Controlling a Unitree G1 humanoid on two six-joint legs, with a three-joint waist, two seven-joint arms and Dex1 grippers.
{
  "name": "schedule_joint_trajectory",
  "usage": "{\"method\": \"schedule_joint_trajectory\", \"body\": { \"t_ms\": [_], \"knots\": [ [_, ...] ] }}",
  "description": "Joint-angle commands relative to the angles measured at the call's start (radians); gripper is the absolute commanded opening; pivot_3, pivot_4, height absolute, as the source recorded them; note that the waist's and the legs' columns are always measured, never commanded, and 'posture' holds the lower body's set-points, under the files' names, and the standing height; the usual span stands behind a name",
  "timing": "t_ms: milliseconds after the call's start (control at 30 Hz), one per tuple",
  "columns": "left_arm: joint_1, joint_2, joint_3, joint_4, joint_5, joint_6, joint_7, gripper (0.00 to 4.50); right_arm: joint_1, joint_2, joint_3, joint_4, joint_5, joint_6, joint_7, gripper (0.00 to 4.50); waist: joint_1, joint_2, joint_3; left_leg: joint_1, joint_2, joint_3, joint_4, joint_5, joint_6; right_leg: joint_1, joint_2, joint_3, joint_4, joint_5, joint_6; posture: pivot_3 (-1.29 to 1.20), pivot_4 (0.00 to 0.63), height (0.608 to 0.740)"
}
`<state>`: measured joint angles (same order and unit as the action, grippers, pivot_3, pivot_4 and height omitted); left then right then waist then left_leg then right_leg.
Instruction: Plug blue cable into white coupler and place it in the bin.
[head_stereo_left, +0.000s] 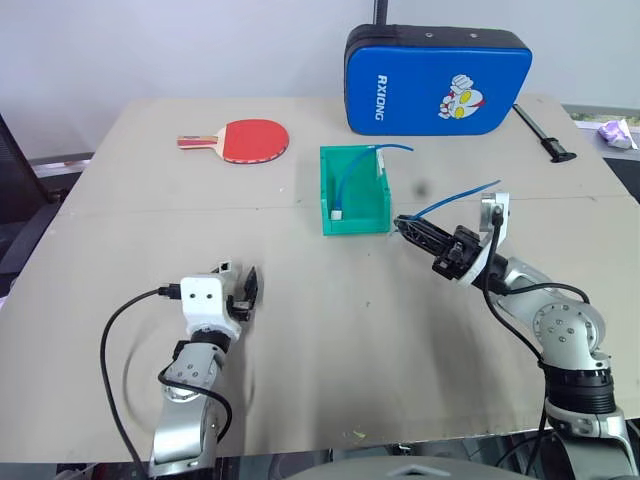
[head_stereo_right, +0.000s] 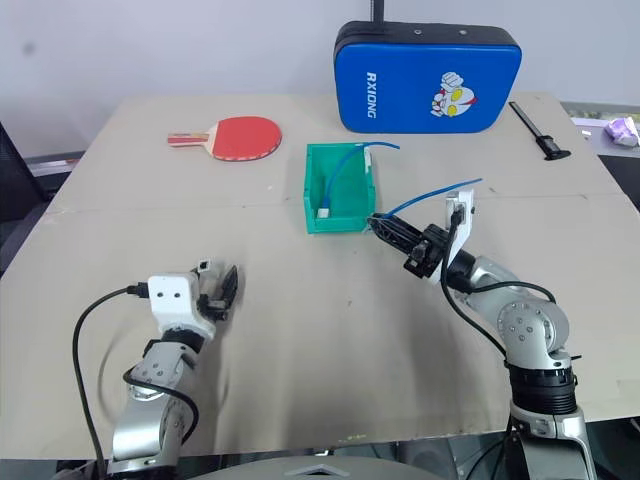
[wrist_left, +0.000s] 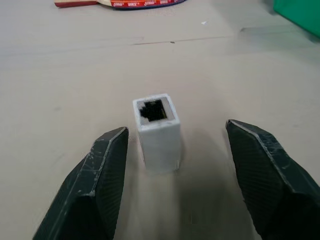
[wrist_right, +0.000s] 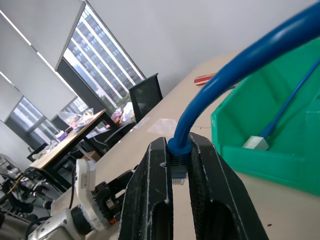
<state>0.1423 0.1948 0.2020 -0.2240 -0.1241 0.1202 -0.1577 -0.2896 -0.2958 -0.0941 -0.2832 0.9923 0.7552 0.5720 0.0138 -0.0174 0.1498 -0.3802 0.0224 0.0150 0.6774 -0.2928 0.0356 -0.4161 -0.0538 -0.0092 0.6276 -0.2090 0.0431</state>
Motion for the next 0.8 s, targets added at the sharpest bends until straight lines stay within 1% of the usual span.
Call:
{"method": "schedule_joint_trajectory", "body": {
  "t_ms": [33,133,200,267,333,433,600,700,800],
  "knots": [
    [-0.004,0.007,0.015,0.022,-0.020,-0.018,-0.014,1.61,0.001,0.005,-0.002,-0.060,0.002,-0.016,-0.010,0.00,-0.002,0.000,0.000,0.000,0.000,0.001,0.000,0.000,0.000,0.000,0.000,0.000,0.000,0.000,0.000,0.00,0.150,0.728],
    [-0.012,0.013,0.003,0.032,-0.022,-0.026,-0.032,0.36,-0.008,0.000,0.020,-0.078,-0.038,-0.033,-0.008,0.00,-0.002,0.000,0.000,0.001,0.000,0.001,0.000,0.000,0.000,0.000,0.000,0.001,0.000,0.000,0.000,0.00,0.150,0.728],
    [-0.033,0.023,-0.016,0.031,-0.006,-0.035,-0.041,0.35,-0.041,0.000,0.067,-0.093,-0.117,-0.069,-0.017,0.00,-0.001,0.001,0.000,0.001,0.000,0.001,0.000,0.000,0.000,0.000,0.000,0.001,0.000,0.000,0.000,0.00,0.150,0.728],
    [-0.065,0.028,-0.039,0.007,0.012,-0.038,-0.041,0.35,-0.081,-0.009,0.145,-0.100,-0.242,-0.134,-0.009,0.00,-0.002,0.001,0.000,0.001,0.000,0.000,0.000,0.000,0.000,0.000,0.001,0.000,0.001,0.000,0.000,0.00,0.150,0.728],
    [-0.121,0.030,-0.097,-0.038,0.047,-0.040,-0.047,0.35,-0.127,0.001,0.255,-0.082,-0.404,-0.249,0.008,0.00,-0.001,0.000,0.000,0.001,-0.001,0.000,0.000,0.000,0.000,0.000,0.001,0.000,0.001,0.000,0.000,0.00,0.150,0.728],
    [-0.191,0.029,-0.182,-0.085,0.093,-0.031,-0.061,0.35,-0.180,0.035,0.368,-0.028,-0.561,-0.383,0.018,0.00,-0.001,0.000,-0.001,0.000,-0.002,0.000,0.000,0.000,0.000,0.000,0.001,0.000,0.000,0.000,0.000,0.00,0.150,0.728],
    [-0.241,0.040,-0.265,-0.130,0.142,-0.024,-0.083,0.35,-0.238,0.131,0.402,0.073,-0.667,-0.506,-0.014,0.00,-0.007,0.000,-0.001,0.000,-0.002,0.001,0.000,0.000,-0.001,-0.001,0.001,0.001,0.000,0.000,0.000,0.00,0.150,0.728],
    [-0.263,0.038,-0.288,-0.152,0.164,-0.013,-0.081,0.35,-0.263,0.175,0.406,0.119,-0.720,-0.573,-0.024,0.00,-0.006,0.000,0.000,-0.001,-0.001,0.001,-0.001,0.000,-0.001,-0.002,0.001,0.000,0.000,0.000,0.000,0.00,0.150,0.728],
    [-0.272,0.032,-0.304,-0.171,0.177,-0.006,-0.080,0.35,-0.272,0.207,0.396,0.146,-0.742,-0.598,-0.036,0.00,-0.006,0.000,0.000,-0.001,-0.001,0.000,-0.001,0.000,-0.001,-0.002,0.001,0.000,0.000,0.000,0.000,0.00,0.150,0.728]
  ]
}}
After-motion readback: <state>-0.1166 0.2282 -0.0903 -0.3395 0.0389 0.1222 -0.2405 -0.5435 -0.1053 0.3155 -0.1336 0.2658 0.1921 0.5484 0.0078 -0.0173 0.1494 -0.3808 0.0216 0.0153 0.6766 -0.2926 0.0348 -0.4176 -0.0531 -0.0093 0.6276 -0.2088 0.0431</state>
